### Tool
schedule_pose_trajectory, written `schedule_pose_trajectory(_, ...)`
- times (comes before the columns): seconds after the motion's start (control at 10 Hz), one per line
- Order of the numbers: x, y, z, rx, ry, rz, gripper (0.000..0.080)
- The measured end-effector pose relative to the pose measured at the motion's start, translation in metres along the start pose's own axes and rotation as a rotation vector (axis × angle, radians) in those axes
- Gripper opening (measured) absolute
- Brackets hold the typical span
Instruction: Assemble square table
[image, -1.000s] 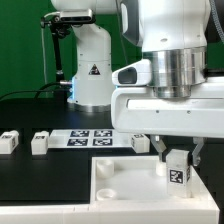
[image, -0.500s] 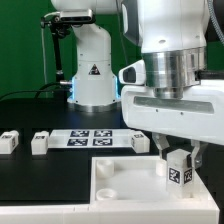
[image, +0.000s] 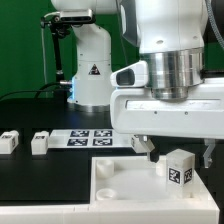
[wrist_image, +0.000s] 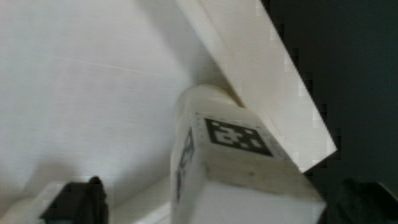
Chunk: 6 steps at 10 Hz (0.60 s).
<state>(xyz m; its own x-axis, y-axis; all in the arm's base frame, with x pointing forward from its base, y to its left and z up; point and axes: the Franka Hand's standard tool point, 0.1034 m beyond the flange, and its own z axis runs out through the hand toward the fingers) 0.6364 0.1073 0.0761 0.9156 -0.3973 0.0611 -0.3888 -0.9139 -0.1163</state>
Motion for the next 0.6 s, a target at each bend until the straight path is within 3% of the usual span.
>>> schedule_pose_trajectory(0.1, -0.0019, -0.0012, 0.0012, -0.012, 0.001, -0.128, 0.0648)
schedule_pose_trajectory(0.6, -0.0030, -0.0061, 0.0000, -0.019, 0.000, -0.693, 0.0648)
